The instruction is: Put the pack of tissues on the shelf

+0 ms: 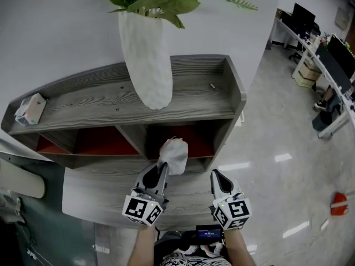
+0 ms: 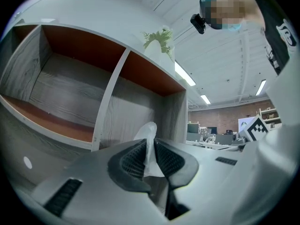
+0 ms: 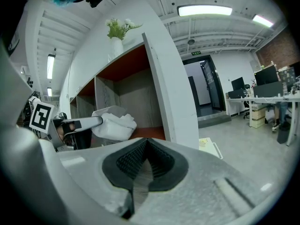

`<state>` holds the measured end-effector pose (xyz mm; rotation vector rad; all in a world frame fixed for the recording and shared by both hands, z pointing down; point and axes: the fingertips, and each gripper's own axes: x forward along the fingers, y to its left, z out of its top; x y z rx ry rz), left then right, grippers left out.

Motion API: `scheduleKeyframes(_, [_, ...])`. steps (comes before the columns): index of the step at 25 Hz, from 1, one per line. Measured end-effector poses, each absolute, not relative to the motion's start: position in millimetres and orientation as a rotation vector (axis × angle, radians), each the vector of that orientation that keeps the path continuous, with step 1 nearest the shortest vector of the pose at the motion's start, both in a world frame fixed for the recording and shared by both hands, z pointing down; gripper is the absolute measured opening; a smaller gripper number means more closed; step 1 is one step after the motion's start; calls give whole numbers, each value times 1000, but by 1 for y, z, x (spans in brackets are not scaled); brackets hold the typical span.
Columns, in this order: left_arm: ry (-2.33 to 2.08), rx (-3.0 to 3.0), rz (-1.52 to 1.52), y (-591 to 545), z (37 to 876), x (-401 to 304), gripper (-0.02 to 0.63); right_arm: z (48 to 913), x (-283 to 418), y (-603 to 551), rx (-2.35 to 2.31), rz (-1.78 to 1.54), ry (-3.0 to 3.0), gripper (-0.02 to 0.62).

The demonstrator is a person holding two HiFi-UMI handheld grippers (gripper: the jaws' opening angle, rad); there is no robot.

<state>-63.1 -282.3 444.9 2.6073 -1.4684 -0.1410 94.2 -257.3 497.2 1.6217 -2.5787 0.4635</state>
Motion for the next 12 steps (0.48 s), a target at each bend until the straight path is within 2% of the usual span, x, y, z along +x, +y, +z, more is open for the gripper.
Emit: scheduleKeyframes(12, [-1498,2604,-91,-297,461,-57,38,498,96,-274,1613,472,-2587,5])
